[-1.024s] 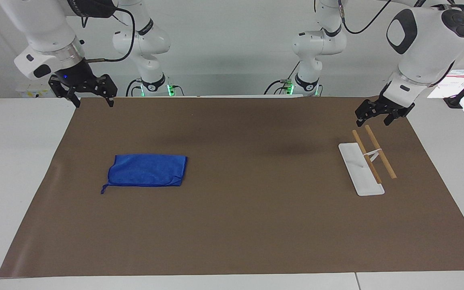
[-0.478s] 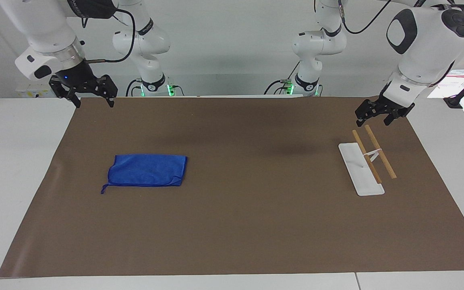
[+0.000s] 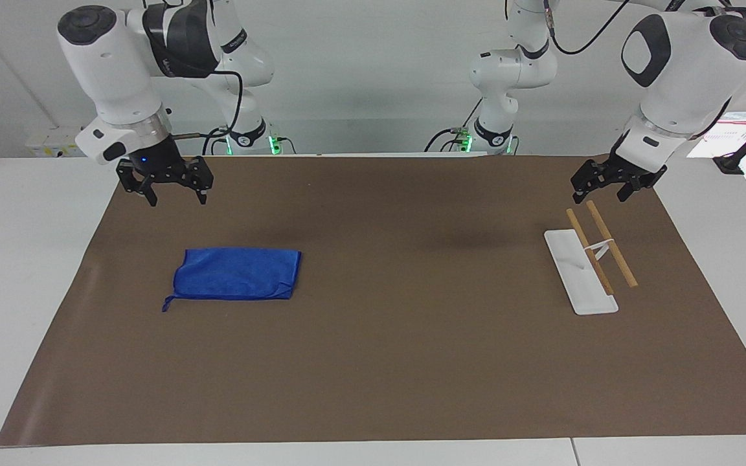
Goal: Right arm passes towel to left arm to hang
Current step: 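Reach the right gripper to the blue towel and grasp it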
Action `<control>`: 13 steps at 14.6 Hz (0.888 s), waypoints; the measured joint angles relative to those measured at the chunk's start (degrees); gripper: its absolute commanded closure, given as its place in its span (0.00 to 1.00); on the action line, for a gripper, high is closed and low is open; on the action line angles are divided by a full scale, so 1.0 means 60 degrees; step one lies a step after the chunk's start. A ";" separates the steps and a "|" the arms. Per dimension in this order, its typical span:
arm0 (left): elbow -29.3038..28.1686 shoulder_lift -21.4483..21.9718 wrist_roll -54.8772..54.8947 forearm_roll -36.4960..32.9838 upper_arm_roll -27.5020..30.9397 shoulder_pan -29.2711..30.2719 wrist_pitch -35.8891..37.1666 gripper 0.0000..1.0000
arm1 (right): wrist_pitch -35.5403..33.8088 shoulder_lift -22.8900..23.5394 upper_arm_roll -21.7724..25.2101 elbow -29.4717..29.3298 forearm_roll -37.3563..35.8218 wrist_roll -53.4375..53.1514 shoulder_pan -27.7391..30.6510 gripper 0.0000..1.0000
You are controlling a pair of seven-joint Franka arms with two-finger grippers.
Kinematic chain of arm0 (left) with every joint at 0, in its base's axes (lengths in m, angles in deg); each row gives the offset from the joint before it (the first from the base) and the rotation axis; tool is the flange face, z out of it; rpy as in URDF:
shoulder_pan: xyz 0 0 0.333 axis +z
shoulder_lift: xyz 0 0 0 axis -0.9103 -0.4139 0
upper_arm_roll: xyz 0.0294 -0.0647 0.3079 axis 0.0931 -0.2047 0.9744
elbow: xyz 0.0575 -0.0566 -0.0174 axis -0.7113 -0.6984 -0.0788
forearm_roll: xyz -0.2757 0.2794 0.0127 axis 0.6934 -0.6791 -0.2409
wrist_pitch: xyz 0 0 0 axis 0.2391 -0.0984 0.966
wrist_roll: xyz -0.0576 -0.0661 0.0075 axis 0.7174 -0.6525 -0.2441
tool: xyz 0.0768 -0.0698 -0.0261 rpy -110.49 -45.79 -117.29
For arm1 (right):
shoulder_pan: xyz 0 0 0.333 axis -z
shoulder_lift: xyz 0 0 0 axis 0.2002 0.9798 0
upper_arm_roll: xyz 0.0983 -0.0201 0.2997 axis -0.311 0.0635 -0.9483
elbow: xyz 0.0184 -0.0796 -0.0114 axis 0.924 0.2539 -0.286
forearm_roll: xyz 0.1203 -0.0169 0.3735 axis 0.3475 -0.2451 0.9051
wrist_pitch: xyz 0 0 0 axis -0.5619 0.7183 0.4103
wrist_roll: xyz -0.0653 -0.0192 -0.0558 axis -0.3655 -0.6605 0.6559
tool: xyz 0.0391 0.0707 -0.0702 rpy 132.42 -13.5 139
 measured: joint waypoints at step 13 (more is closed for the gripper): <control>0.0000 0.0000 0.0000 0.0000 0.0000 0.0000 0.0000 0.00 | 0.6184 0.2257 0.0014 0.3484 0.0001 0.0005 -0.0010 0.00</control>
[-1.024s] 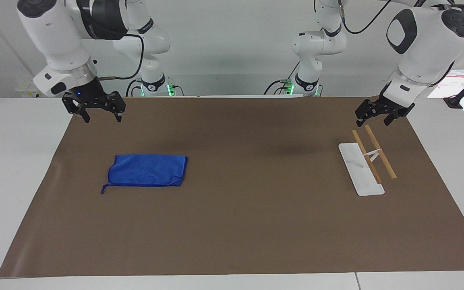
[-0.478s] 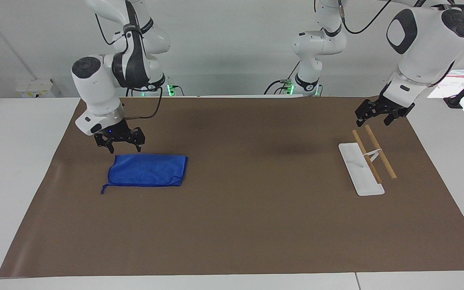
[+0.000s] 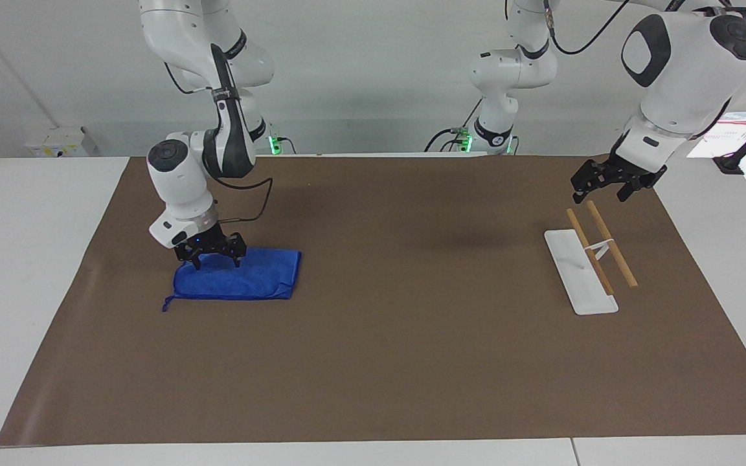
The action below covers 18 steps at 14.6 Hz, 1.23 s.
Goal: Right arm passes towel to left arm to hang
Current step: 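Reach the right gripper to the blue towel and grasp it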
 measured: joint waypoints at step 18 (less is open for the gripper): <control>0.0000 0.0000 0.0000 0.0000 0.0000 0.0000 0.0000 0.00 | -0.1744 0.0147 -0.0037 -0.1130 0.0456 -0.0025 0.0097 1.00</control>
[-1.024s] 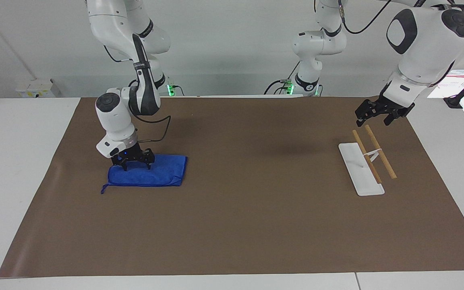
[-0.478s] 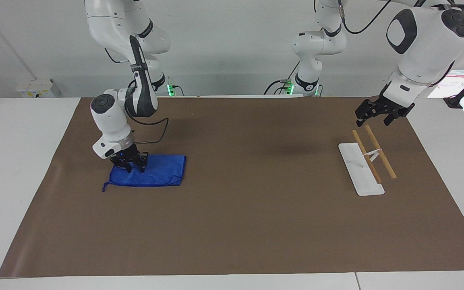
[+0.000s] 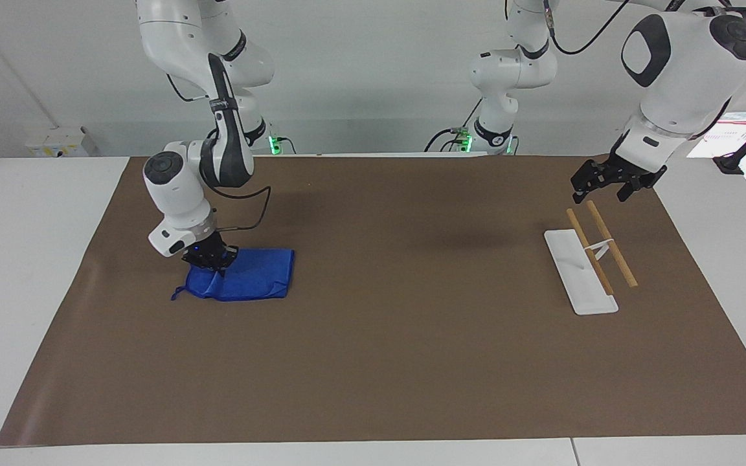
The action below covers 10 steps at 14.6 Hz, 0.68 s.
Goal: Right arm passes towel to left arm to hang
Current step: 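Reach the right gripper to the blue towel and grasp it, then lift the towel with the right gripper while the left gripper reaches toward it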
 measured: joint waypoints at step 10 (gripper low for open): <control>-0.0002 0.0000 0.0000 0.0000 0.0001 0.0009 0.0060 0.00 | -0.4541 -0.0331 -0.0883 -0.4758 0.2181 -0.4106 -0.0601 1.00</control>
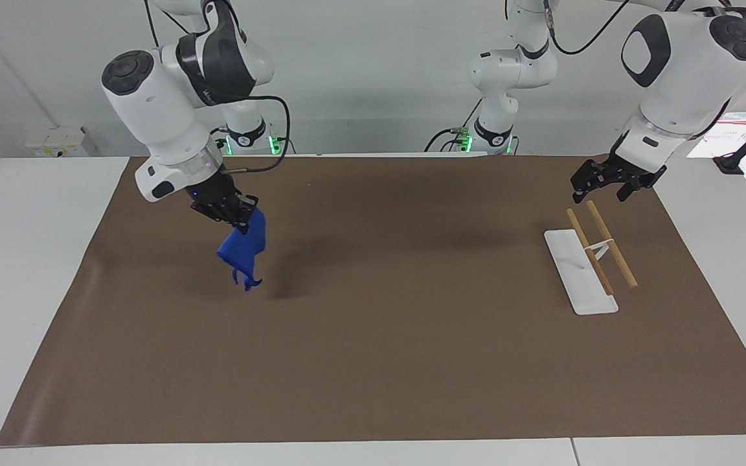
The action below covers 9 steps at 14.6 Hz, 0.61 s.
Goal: Right arm passes towel to left arm to hang
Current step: 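Lift the towel with the right gripper while the left gripper reaches toward it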
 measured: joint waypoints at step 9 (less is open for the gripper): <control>-0.0489 0.0055 -0.2648 0.0002 -0.0282 -0.0893 -0.0852 0.00 | 0.4370 0.0585 -0.0029 -0.0058 0.2641 -0.5797 -0.2297 1.00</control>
